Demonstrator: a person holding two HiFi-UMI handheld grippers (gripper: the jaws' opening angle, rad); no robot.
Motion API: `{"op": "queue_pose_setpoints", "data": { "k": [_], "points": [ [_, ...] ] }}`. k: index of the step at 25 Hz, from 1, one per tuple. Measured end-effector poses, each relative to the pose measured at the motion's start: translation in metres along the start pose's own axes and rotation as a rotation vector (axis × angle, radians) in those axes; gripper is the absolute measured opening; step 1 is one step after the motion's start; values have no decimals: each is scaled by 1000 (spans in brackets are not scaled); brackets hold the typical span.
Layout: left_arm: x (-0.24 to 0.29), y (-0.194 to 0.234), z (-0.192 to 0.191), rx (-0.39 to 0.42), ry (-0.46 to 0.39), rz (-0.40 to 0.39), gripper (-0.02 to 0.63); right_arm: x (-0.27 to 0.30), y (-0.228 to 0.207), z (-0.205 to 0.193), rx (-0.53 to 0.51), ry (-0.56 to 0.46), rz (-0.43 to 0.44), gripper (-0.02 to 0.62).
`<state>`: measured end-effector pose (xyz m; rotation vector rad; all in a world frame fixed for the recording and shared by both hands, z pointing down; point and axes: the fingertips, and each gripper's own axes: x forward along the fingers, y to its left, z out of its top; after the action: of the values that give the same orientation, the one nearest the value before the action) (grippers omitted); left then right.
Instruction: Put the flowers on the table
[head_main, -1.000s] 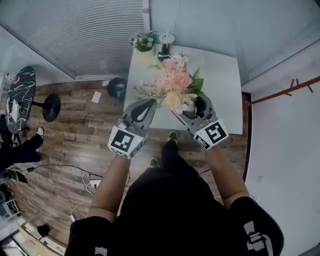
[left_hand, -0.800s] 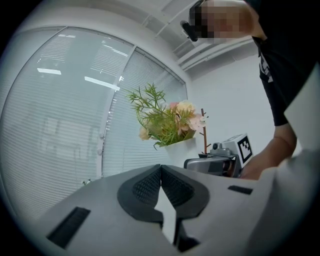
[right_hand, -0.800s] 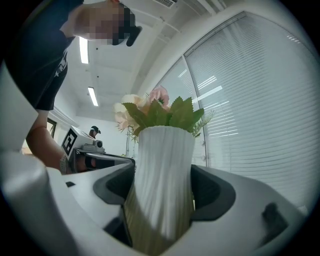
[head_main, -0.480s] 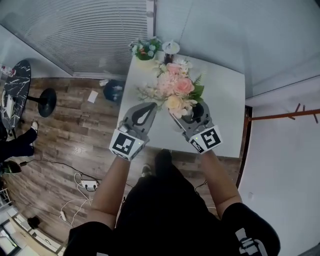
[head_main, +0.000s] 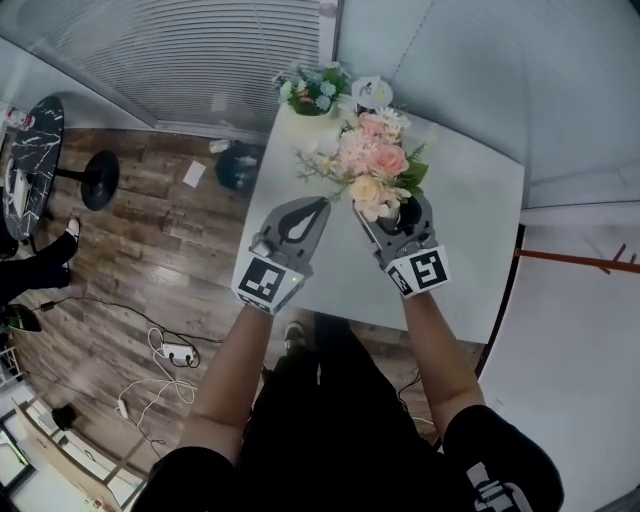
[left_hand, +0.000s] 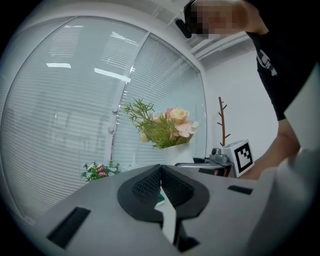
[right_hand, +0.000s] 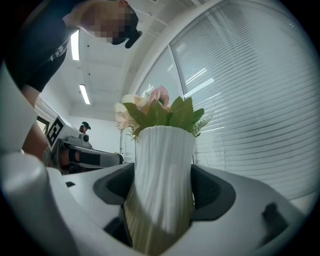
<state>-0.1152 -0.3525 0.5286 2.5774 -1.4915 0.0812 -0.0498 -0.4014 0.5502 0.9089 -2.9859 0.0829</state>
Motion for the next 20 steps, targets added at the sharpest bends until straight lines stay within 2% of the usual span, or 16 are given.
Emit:
{"op": "queue_pose_setpoints", "data": {
  "k": [10, 20],
  "points": [
    [30, 22, -28, -31, 16, 33, 14, 35, -28, -33, -6, -15, 4, 362],
    [46, 18, -36, -39, 23, 18, 14, 31, -24, -43, -46, -29, 8, 363]
  ]
}}
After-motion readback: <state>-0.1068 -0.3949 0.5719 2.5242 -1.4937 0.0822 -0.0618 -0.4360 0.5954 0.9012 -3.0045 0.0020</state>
